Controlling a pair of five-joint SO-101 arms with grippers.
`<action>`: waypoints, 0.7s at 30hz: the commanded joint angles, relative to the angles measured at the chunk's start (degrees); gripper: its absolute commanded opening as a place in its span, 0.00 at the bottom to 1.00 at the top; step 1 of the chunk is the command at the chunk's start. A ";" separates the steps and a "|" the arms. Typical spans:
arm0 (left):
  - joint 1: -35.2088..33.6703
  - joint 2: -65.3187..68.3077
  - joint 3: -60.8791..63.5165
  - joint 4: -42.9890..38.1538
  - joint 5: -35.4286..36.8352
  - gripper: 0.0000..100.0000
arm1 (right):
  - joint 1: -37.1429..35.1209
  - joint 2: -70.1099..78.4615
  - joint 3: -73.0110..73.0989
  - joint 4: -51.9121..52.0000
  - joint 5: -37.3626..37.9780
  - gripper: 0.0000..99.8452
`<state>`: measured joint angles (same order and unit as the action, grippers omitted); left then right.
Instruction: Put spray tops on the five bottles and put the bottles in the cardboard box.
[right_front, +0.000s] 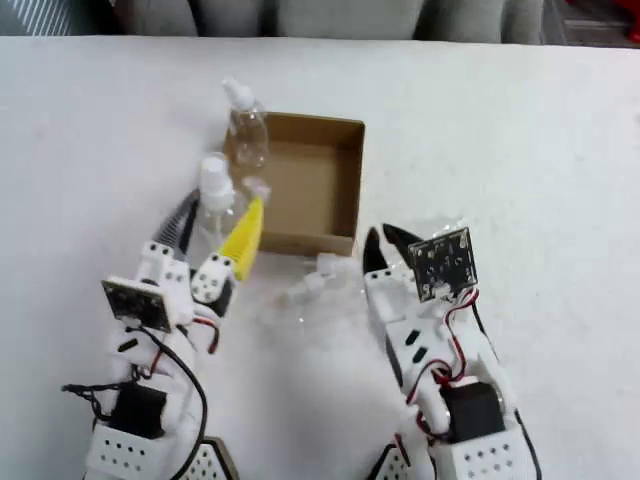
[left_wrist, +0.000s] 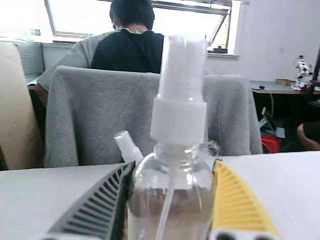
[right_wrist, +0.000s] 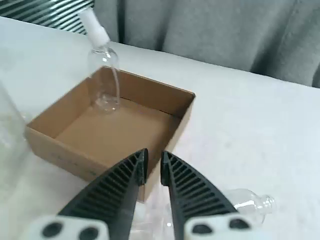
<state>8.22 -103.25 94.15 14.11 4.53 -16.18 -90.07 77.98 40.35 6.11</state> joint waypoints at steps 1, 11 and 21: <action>-5.41 6.02 -10.64 -2.46 0.26 0.02 | 3.47 -2.86 7.38 -8.92 -0.53 0.02; -7.43 41.63 -31.30 -5.19 0.62 0.02 | 4.09 -11.03 18.99 -12.88 -0.53 0.02; -7.34 64.84 -31.47 -29.36 0.70 0.02 | 4.09 -12.79 18.90 -8.13 -0.53 0.02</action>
<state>1.45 -44.79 66.73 -7.25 4.53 -12.57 -102.11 96.35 31.91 6.02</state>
